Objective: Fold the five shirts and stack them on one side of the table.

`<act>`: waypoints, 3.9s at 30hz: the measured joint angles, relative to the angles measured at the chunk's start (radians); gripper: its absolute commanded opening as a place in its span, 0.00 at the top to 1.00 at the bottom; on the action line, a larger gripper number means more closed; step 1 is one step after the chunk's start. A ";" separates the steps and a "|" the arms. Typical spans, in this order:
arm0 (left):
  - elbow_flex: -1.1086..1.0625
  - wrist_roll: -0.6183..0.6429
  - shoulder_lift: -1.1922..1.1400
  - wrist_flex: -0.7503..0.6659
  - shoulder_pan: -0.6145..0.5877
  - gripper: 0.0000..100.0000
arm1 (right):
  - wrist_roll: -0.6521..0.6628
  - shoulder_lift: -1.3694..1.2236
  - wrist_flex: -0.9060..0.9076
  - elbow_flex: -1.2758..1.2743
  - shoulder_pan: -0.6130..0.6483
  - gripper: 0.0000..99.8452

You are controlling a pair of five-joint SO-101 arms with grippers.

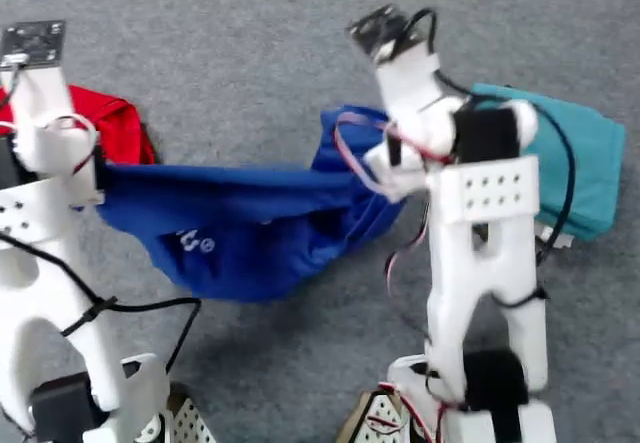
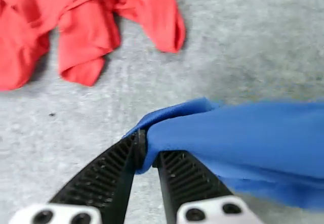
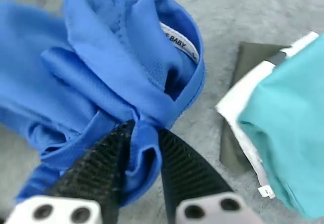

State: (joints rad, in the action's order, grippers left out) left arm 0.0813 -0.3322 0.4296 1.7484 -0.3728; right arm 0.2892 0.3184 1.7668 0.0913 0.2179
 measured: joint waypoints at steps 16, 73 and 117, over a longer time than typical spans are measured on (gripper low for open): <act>-0.740 -0.585 0.523 -0.008 -0.014 0.98 | 0.009 0.203 -0.040 -0.451 0.031 1.00; -0.144 -0.644 -0.184 -0.034 -0.287 0.75 | -0.153 -0.660 -0.973 -0.163 -0.057 0.57; -1.094 -0.644 0.196 -0.732 -0.112 0.81 | -0.153 -0.727 -0.997 -0.166 -0.072 0.57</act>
State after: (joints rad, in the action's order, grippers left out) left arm -1.0127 -0.9766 0.6260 1.0165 -0.4849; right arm 0.1358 -0.4089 0.7695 -0.0744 0.1458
